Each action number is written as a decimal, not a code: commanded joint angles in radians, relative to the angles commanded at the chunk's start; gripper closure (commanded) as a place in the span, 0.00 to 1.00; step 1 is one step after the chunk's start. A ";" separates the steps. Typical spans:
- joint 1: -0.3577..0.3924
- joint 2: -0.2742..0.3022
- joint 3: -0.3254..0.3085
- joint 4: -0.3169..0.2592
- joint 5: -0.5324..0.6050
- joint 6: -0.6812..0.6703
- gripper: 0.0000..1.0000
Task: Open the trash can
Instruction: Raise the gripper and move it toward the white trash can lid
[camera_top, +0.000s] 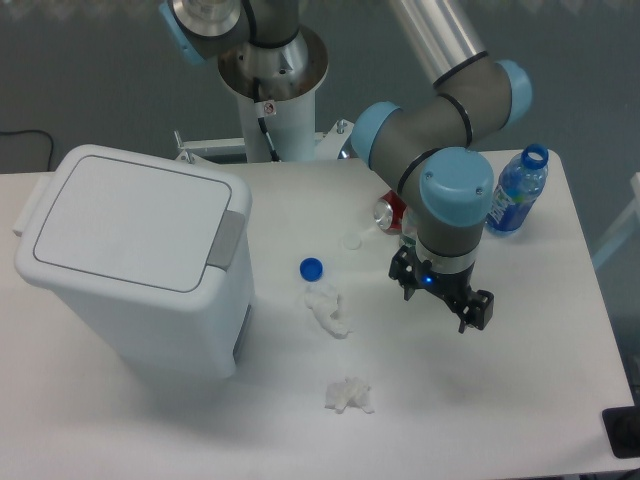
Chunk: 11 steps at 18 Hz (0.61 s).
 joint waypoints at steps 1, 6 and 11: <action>0.000 0.009 0.000 0.000 -0.020 -0.016 0.00; -0.037 0.048 0.029 0.012 -0.080 -0.250 0.00; -0.041 0.115 0.046 0.008 -0.196 -0.387 0.56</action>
